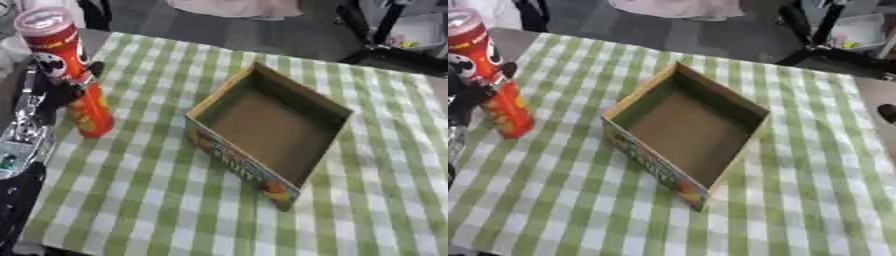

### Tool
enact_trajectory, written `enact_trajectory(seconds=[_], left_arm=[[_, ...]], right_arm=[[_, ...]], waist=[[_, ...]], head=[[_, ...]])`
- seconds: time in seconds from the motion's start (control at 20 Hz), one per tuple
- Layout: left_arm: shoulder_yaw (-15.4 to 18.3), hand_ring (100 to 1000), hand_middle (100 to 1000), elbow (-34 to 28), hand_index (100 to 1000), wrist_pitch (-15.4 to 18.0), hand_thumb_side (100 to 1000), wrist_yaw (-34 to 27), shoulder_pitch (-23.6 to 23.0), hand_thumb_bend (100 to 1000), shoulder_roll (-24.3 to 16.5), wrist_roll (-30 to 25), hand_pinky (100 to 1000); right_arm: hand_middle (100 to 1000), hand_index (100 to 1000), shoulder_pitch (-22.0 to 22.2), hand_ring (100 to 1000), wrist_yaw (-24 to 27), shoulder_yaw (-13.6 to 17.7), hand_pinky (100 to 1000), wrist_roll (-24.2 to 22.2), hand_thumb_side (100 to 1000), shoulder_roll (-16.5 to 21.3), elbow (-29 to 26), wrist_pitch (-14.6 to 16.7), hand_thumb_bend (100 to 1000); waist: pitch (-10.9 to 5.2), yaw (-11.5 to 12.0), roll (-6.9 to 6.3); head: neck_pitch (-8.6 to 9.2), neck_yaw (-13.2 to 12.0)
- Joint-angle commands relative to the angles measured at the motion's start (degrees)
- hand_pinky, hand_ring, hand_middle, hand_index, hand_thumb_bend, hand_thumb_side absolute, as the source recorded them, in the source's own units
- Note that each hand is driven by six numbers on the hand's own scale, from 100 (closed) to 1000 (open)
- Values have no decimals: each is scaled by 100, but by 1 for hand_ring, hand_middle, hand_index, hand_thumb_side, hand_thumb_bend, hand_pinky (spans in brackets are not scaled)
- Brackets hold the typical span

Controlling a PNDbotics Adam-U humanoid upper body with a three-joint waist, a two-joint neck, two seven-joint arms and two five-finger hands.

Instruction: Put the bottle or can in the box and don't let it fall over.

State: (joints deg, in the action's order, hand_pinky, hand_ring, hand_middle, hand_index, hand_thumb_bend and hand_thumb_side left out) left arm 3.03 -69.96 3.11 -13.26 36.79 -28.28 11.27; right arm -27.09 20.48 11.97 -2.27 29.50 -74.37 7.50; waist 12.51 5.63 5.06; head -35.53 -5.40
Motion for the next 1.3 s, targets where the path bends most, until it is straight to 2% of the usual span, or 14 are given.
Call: enact_trajectory(seconds=[0.05, 0.1, 0.15, 0.3, 0.4, 0.95, 1.3], left_arm=[[9, 259, 338, -104, 347, 33, 100, 92, 122, 346, -121, 31, 430], [7, 210, 305, -103, 317, 32, 100, 112, 126, 288, -122, 38, 387], [5, 201, 297, -101, 310, 31, 100, 130, 129, 279, -122, 43, 374], [1, 157, 252, -97, 261, 22, 100, 133, 140, 153, -120, 31, 317], [-2, 132, 225, -99, 234, 23, 100, 126, 145, 100, -121, 14, 267], [-14, 100, 175, -248, 192, 11, 100, 342, 145, 100, -193, 109, 247], [-30, 100, 180, -477, 197, -180, 100, 228, 166, 100, -256, 125, 250]], right_arm=[[854, 769, -44, 821, 26, 65, 598, -6, 122, 132, -40, -17, 714], [852, 769, -45, 820, 26, 66, 598, -9, 121, 131, -40, -20, 713], [852, 769, -46, 820, 26, 66, 598, -11, 121, 131, -39, -22, 713], [853, 769, -48, 820, 30, 69, 598, -10, 115, 131, -41, -25, 707], [853, 769, -47, 820, 35, 72, 598, -8, 113, 127, -43, -25, 704], [854, 770, -24, 821, 45, 83, 598, -3, 105, 115, -47, -32, 696], [855, 771, -9, 822, 37, 85, 599, -4, 104, 121, -52, -35, 698]], waist=[[-78, -16, -36], [-77, -18, -38], [-76, -20, -38], [-76, -27, -40], [-78, -28, -41], [-103, -25, -64], [-129, -13, -92]], head=[[61, -9], [63, -9], [63, -9], [62, -10], [60, -6], [28, 30], [-18, 102]])
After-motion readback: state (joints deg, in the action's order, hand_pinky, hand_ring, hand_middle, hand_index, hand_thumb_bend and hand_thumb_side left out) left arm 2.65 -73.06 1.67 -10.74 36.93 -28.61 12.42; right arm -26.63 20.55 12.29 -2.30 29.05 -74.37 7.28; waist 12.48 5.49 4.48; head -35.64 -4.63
